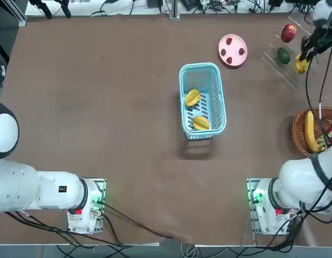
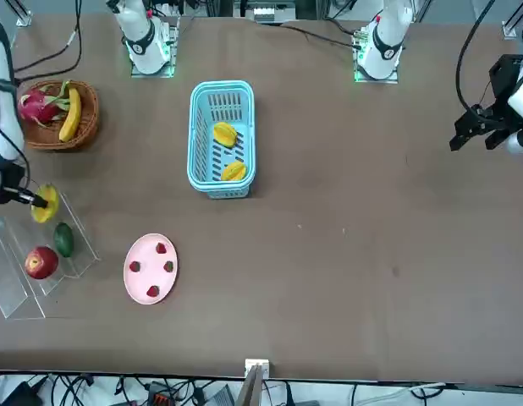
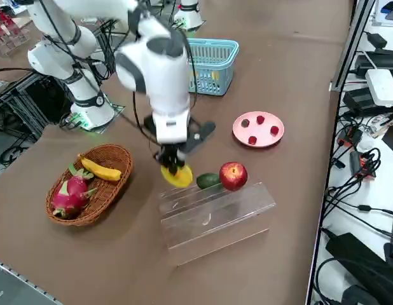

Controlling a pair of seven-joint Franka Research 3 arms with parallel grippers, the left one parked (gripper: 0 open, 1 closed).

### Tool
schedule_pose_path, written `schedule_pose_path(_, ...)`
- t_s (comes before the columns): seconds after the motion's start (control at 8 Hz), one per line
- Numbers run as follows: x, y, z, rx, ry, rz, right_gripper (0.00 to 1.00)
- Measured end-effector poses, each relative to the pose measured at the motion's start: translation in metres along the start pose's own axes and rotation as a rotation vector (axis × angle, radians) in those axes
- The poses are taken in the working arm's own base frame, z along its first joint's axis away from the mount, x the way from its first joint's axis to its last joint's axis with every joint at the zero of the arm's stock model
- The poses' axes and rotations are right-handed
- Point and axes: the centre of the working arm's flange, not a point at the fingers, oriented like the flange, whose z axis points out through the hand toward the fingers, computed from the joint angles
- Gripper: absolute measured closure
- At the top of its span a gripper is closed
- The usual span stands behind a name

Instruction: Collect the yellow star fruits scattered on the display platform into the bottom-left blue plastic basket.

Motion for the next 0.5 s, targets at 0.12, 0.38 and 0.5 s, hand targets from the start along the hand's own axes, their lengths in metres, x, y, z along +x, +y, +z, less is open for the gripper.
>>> schedule_pose_path(0.12,-0.012,-0.025,-0.040,0.015,-0.015,0.019,0.79)
schedule_pose_path(0.38,-0.057,-0.103,-0.114,0.050,-0.052,0.065,0.79)
schedule_pose_path(0.5,-0.087,-0.153,-0.149,0.077,-0.061,0.106,0.79)
